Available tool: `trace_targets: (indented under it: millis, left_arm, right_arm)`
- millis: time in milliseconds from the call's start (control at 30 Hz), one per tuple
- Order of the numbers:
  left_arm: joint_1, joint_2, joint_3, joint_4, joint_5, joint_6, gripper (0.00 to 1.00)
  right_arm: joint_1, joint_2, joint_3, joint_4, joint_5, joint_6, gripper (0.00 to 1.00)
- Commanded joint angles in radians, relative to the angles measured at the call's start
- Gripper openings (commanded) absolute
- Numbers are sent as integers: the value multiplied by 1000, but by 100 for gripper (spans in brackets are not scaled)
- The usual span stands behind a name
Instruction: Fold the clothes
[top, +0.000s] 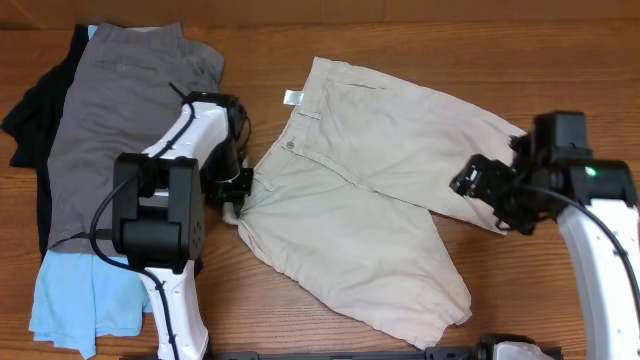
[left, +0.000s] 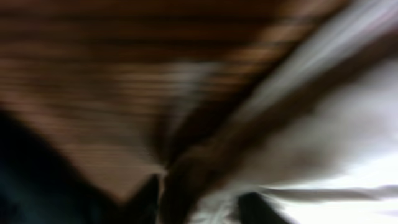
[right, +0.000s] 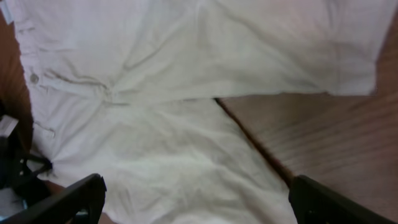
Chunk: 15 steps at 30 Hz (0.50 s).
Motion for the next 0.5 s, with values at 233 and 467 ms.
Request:
trace_targets:
  millis: [233, 467]
  left_arm:
    - [16, -109, 38, 24, -113, -34, 75]
    - [16, -467, 155, 122, -41, -33, 92]
  right_arm:
    - [97, 239, -2, 165, -5, -3, 95]
    - [297, 352, -2, 193, 108, 80, 96]
